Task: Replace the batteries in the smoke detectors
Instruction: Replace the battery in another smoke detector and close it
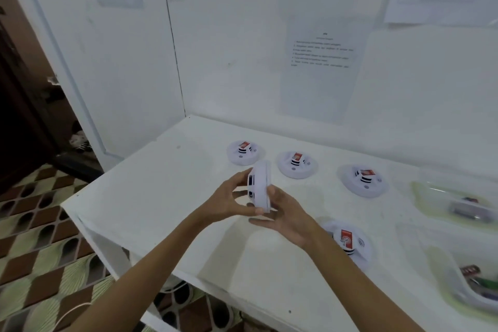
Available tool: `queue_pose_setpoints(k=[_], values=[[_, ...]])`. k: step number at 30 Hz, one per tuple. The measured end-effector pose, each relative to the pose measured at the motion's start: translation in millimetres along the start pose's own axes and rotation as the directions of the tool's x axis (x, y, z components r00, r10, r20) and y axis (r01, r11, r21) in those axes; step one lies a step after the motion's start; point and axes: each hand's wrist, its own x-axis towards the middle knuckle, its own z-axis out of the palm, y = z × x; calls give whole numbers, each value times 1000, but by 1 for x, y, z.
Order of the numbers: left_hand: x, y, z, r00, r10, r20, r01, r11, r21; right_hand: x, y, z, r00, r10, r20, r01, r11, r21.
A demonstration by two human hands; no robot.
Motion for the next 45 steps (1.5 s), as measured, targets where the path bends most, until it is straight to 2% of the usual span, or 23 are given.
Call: queue_pose_setpoints(k=[3,7,11,13,15,17,19,21,24,29,34,37,39,41,45], values=[[6,8,-3,994,106,10,-106,978,177,-2,-9,-4,996,-34,-86,29,998,-58],[11,12,-3,975,223,-7,-216,953,213,0,-9,-11,977,-130,-166,103,981,-163],[12,9,-1,972,235,-27,-225,952,210,-3,-4,-3,936,-208,-285,153,967,-204],[11,9,-1,968,242,-67,-227,957,179,-4,-5,3,891,-334,-308,218,909,-356],[10,10,-4,958,266,-104,-248,956,157,-7,-7,7,817,-516,-256,274,739,-616],[9,11,-7,955,276,-111,-260,955,141,-9,-10,5,729,-663,-170,265,502,-824],[8,15,-10,953,285,-102,-270,953,140,-9,-15,0,673,-739,10,283,246,-927],[7,18,-11,950,302,-82,-289,947,137,-6,-21,-5,662,-727,181,307,44,-951],[5,22,-14,949,309,-57,-298,943,146,-2,-31,-6,654,-687,318,318,-133,-939],[-1,21,-20,957,290,-23,-283,948,147,-1,-40,-1,633,-606,483,367,-315,-875],[-4,20,-24,956,291,31,-291,938,186,0,-38,1,601,-548,582,450,-370,-813],[-6,18,-24,962,253,102,-269,944,191,1,-39,-2,609,-484,628,452,-439,-776],[-8,14,-24,965,232,119,-251,951,181,1,-39,-3,617,-474,628,445,-448,-775],[-9,13,-26,972,216,96,-230,957,174,1,-39,-2,632,-529,566,455,-338,-824],[-10,12,-43,974,220,57,-227,955,190,4,-42,-2,689,-669,279,376,0,-927]])
